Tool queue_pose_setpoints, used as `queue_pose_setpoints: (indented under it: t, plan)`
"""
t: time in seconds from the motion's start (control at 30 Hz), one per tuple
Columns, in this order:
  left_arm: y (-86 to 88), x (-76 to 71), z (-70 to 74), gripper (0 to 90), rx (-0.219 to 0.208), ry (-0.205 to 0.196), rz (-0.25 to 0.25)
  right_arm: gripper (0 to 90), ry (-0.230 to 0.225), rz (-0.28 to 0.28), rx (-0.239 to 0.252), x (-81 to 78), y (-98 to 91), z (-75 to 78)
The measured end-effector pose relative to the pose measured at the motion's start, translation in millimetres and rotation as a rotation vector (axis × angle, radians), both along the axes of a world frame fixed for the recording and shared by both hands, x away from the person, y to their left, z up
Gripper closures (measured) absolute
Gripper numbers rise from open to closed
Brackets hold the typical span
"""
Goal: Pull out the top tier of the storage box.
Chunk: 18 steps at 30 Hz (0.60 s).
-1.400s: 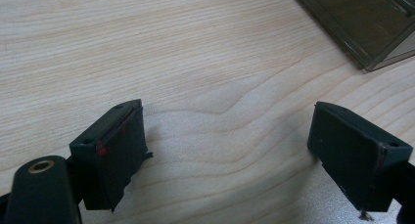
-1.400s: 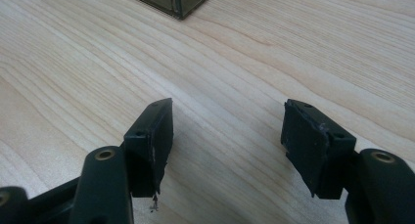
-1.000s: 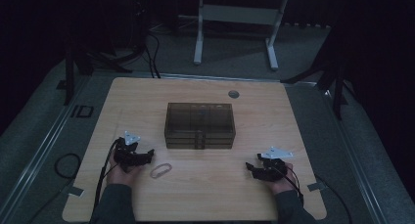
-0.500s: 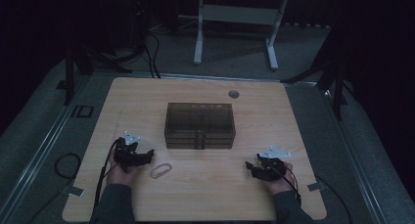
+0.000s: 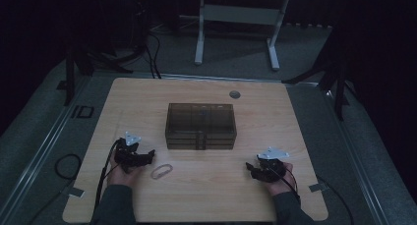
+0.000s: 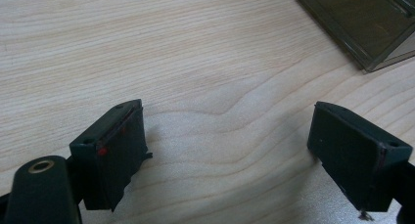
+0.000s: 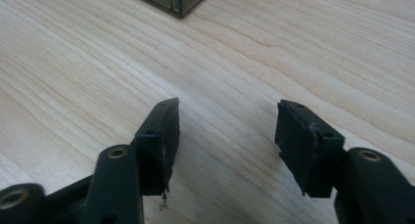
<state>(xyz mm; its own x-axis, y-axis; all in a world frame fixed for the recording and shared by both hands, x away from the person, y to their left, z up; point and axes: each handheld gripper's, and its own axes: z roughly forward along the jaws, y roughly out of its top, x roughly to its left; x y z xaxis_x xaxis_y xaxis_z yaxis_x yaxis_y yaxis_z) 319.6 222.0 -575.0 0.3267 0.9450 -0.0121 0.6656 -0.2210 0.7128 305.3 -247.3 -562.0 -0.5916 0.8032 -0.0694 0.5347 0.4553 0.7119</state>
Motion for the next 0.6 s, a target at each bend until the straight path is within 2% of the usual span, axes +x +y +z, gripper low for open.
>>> queue_pose_setpoints:
  t: [0.07,0.1,0.23,0.47,0.6]
  plan:
    - [0.0,0.0,0.0,14.6,0.0,0.0,0.0,44.3,-0.003,0.002,-0.006,-0.4,0.9,0.4]
    - [0.0,0.0,0.0,14.6,0.0,0.0,0.0,47.3,-0.011,0.01,-0.025,-1.7,3.2,1.3]
    - [0.0,0.0,0.0,14.6,0.0,0.0,0.0,52.4,-0.007,0.025,-0.032,-2.6,5.0,2.3]
    - [0.0,0.0,0.0,14.6,0.0,0.0,0.0,56.1,-0.039,0.036,-0.101,-6.6,11.0,6.1]
    - [0.0,0.0,0.0,14.6,0.0,0.0,0.0,56.7,-0.048,0.044,-0.106,-8.9,13.9,10.3]
